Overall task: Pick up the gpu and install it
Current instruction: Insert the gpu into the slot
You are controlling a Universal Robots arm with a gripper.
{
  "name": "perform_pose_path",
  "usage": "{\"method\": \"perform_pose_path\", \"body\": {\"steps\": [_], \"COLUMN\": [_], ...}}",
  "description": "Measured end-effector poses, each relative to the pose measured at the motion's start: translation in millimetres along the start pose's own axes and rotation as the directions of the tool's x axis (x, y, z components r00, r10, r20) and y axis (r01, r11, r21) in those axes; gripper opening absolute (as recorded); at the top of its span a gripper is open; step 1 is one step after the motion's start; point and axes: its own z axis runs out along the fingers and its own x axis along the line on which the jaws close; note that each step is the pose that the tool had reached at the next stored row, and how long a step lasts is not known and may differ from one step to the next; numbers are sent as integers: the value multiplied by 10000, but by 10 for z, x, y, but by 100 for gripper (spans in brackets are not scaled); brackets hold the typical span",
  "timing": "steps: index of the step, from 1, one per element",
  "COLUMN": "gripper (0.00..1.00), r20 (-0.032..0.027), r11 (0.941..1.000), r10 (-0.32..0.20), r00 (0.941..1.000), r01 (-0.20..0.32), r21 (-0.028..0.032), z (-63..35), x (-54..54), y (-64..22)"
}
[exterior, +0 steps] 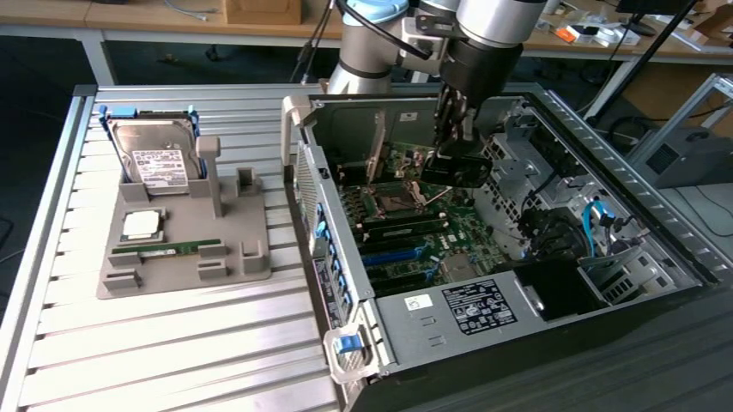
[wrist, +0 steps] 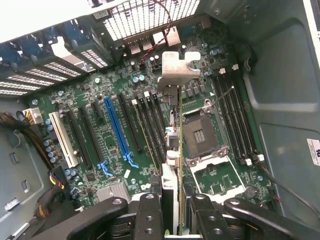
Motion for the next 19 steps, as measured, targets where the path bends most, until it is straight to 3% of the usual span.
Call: {"method": "perform_pose_path", "body": {"steps": [19], "gripper": [27], "r20": [7], "r11": [9993], "r10": [-371], "r00": [9993], "r01": [371], "r21": [-11], "z": [3], "x": [-1], "y": [-2]}}
